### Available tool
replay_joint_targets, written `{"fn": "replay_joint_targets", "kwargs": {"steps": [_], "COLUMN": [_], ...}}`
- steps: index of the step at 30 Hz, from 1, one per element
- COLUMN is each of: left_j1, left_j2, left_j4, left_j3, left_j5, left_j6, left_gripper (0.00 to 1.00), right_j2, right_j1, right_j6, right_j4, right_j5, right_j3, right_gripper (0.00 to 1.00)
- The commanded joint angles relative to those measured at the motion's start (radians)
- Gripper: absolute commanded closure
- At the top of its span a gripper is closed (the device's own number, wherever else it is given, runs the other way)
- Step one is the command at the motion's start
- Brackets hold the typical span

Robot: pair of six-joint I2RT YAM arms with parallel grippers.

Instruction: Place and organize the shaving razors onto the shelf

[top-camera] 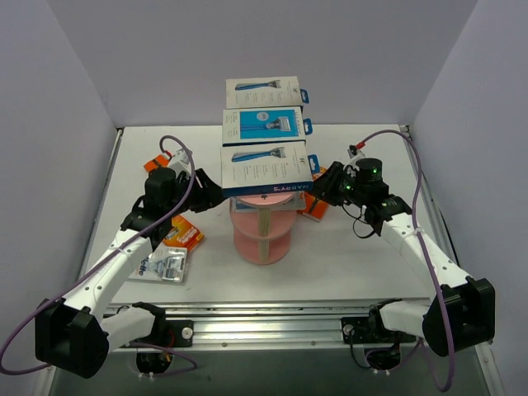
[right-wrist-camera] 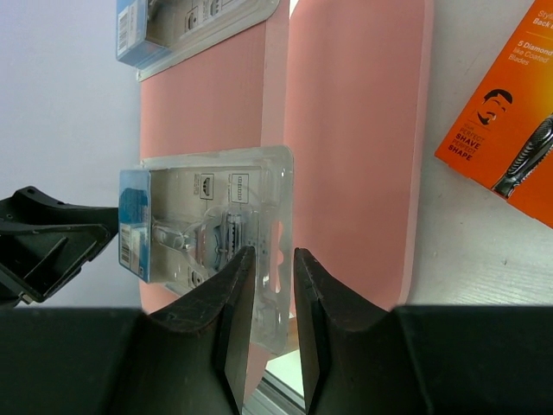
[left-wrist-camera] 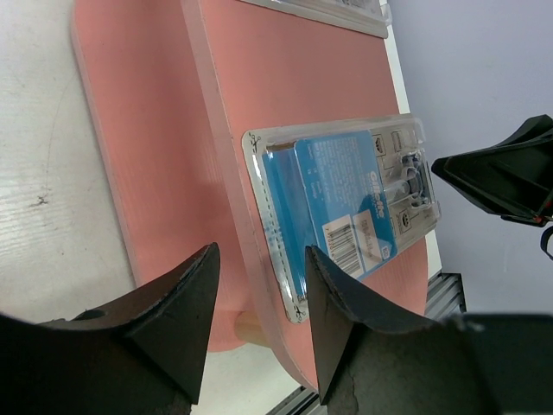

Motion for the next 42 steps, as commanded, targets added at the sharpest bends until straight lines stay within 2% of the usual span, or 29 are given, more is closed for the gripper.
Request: {"fn": "replay_joint_targets", "kwargs": {"steps": [1,16,42], "left_j1": [-0.004,-0.004,-0.005], "left_j2": [0.014,0.063,0.095], "left_j4": [0.072,0.142,0.139], "left_j3": [0.001,-0.019,-0.011], "left_j5": [0.02,0.043,0.039], "left_j6": [0.001,-0.016,0.004], "left_gripper": [0.47,0.48,0.5], "right_j2": [-0.013,0.012,0.05], "right_j1": [0.011,0.054,0.1], "right_j6": [-0.026,-0.018,-0.011], "right_j4": [-0.004,0.019,0.055], "right_j5": [0.018,0.032,0.049], "right_j3": [0.008,0.0,-0.001], "right_gripper": [0.79,0.81,0.84]}}
